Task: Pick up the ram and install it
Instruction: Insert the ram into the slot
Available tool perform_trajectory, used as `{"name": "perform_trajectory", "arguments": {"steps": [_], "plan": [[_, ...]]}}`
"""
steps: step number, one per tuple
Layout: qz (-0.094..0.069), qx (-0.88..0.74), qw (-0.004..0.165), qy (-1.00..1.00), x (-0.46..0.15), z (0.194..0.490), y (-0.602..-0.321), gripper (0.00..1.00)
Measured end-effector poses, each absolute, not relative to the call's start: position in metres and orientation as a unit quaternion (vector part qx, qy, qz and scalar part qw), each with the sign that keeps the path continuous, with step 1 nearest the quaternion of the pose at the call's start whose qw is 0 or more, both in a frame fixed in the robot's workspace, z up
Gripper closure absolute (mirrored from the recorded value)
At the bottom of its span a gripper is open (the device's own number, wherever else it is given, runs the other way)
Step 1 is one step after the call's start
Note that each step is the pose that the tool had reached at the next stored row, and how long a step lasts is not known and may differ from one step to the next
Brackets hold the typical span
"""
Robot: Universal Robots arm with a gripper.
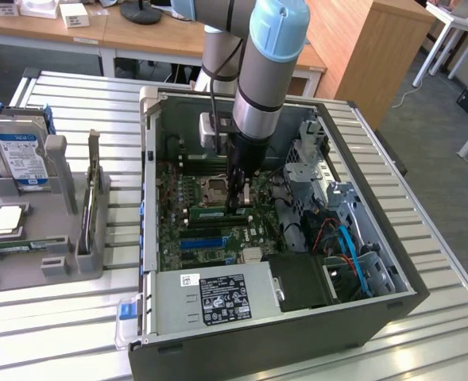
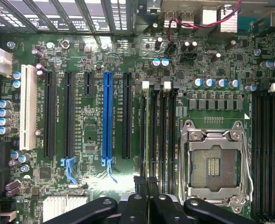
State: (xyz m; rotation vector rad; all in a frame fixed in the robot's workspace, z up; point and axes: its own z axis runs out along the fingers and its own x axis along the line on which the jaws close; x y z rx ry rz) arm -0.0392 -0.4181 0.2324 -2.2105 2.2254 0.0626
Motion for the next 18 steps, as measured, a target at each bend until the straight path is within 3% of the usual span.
{"name": "perform_trajectory", "arguments": {"steps": [18], "plan": [[0.020,-0.705,0.002,0.709,-0.0392,0.2317,-0.4189,0.88]]}}
